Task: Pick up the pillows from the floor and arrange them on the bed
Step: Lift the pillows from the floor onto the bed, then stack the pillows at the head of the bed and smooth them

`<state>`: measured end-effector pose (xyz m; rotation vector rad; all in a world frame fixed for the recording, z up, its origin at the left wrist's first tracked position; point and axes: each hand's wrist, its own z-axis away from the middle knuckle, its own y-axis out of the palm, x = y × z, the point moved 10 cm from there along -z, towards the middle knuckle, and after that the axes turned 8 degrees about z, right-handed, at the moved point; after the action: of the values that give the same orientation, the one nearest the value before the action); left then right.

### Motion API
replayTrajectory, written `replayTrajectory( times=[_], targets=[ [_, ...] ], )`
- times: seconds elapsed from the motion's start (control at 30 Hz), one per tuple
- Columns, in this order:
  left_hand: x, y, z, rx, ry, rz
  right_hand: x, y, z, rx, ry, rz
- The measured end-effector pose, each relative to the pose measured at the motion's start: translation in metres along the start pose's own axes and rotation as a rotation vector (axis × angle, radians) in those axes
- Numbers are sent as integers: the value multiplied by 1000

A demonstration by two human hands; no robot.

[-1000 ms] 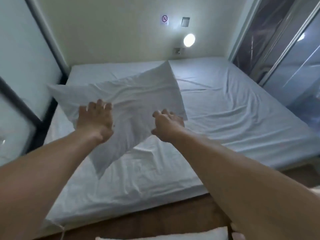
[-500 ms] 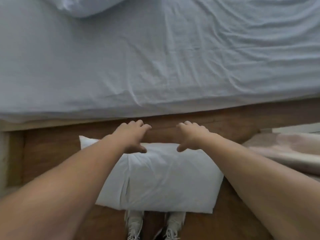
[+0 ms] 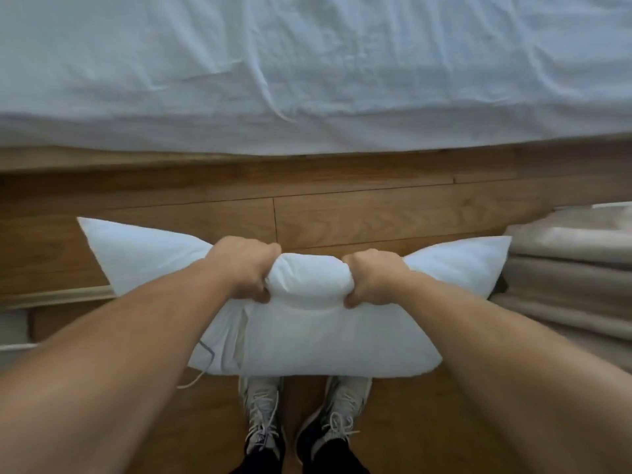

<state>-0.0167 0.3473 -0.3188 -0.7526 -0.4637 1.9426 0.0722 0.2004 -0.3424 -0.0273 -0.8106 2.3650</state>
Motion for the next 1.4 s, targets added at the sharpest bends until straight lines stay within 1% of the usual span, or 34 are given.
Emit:
replayTrajectory(
  times=[0.07, 0.13, 0.2, 0.27, 0.37, 0.47, 0.53, 0.6, 0.63, 0.67, 0.7, 0.8, 0.83, 0.87, 0.93, 1.0, 1.03, 1.13, 1.2, 1.33, 1.4],
  targets=[
    [-9, -31, 38, -16, 35, -11, 18, -33, 38, 0, -31, 21],
    [-14, -89, 74, -76, 47, -17, 29, -94, 76, -37, -27, 52],
    [-16, -167, 112, -154, 45, 0, 38, -176, 115, -103, -11, 97],
    [-17, -259, 153, -258, 37, 13, 45, -274, 157, -210, 11, 151],
    [-18, -410, 221, -476, 24, -30, 58, -433, 217, -445, 29, 220],
    [-23, -541, 284, -759, 9, -136, 73, -566, 268, -702, 72, 337],
    [-28, -595, 311, -959, 6, -251, 83, -625, 289, -910, 105, 430],
    [-29, -616, 318, -1105, -14, -332, 92, -652, 295, -1100, 93, 498],
    [-26, -618, 312, -1147, -15, -333, 93, -657, 290, -1161, 69, 494],
    [-23, -614, 297, -1149, -7, -328, 89, -657, 277, -1174, 43, 487],
    [-17, -607, 274, -1101, 7, -326, 81, -656, 253, -1126, 27, 487],
    [9, -583, 187, -885, 70, -338, 40, -639, 150, -749, 20, 471],
    [22, -583, 161, -851, 56, -314, 28, -635, 120, -655, 2, 439],
    [39, -586, 135, -828, 29, -279, 18, -634, 93, -599, -12, 396],
    [74, -596, 87, -794, -91, -220, 0, -633, 45, -544, -14, 332],
    [104, -596, 42, -713, -207, -148, -15, -632, 5, -507, 15, 269],
    [114, -597, 23, -704, -240, -121, -22, -630, -12, -500, 34, 226],
    [127, -613, -12, -761, -275, -102, -35, -625, -51, -486, 59, 134],
    [139, -626, -27, -766, -271, -118, -38, -631, -65, -525, 51, 144],
    [180, -638, -56, -593, -341, -49, -36, -667, -80, -647, 26, 210],
    [195, -638, -72, -504, -347, -27, -29, -690, -97, -655, -21, 296]
  ],
)
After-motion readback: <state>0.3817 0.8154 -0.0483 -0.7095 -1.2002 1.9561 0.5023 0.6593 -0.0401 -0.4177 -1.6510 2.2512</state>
